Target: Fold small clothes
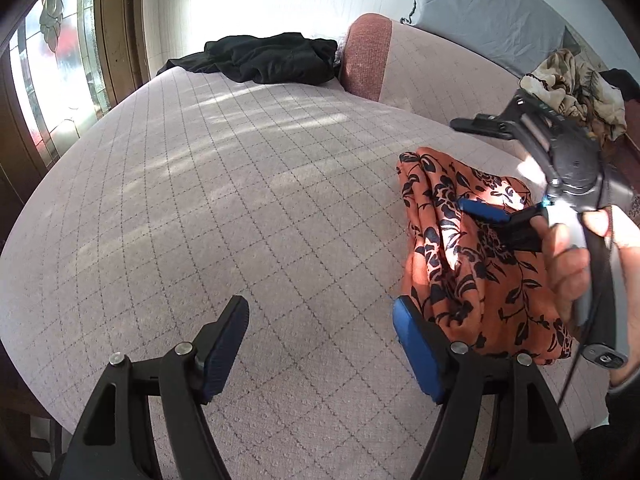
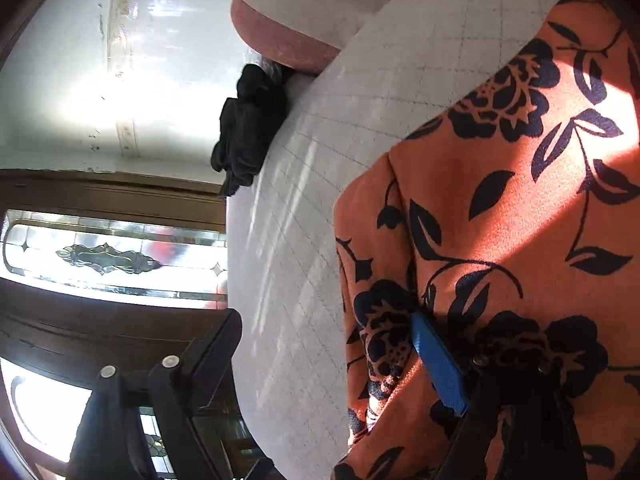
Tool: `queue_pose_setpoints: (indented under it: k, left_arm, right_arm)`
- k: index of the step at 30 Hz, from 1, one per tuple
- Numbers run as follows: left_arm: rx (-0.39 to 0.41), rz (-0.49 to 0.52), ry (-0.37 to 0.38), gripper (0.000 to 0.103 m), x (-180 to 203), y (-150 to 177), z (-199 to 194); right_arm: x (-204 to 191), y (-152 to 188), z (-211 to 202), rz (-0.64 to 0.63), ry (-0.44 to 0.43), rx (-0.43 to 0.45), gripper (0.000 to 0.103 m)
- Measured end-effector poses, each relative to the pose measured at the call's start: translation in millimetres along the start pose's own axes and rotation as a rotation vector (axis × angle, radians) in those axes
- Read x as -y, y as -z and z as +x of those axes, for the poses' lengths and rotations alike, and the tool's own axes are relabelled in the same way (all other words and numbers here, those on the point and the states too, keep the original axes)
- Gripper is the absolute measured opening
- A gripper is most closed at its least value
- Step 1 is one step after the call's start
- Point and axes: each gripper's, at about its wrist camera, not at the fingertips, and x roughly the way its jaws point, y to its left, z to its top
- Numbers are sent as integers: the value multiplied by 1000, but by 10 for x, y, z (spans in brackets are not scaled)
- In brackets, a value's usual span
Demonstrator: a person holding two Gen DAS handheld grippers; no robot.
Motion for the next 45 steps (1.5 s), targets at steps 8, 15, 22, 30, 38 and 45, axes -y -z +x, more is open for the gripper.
queue_pose_setpoints:
  k: [8,15,22,30,38,45]
  left_arm:
    - [6,40,7,81,252,73,-175]
    - [20,83,-17,90,574,233,-386]
    - [-37,122,-44,92,756,332,-430]
    - [8,151,-59,92,829,283,-506]
    - [68,148,-33,92,862,141,-603]
    - [90,164,-14,99,907,108,-609]
  right_arm:
    - [-274,1022,-1147,-286,200,104,90]
    - [16,1955,-1695,-505,694,214,90]
    - [-36,2104,-1921,-515,812,283,97]
    - [-139,2052,-1913,-536,885,287,100]
    - [-251,1981,-1842,-557,922,312,100]
    - [-262,1927,-1820,-556,926,318,100]
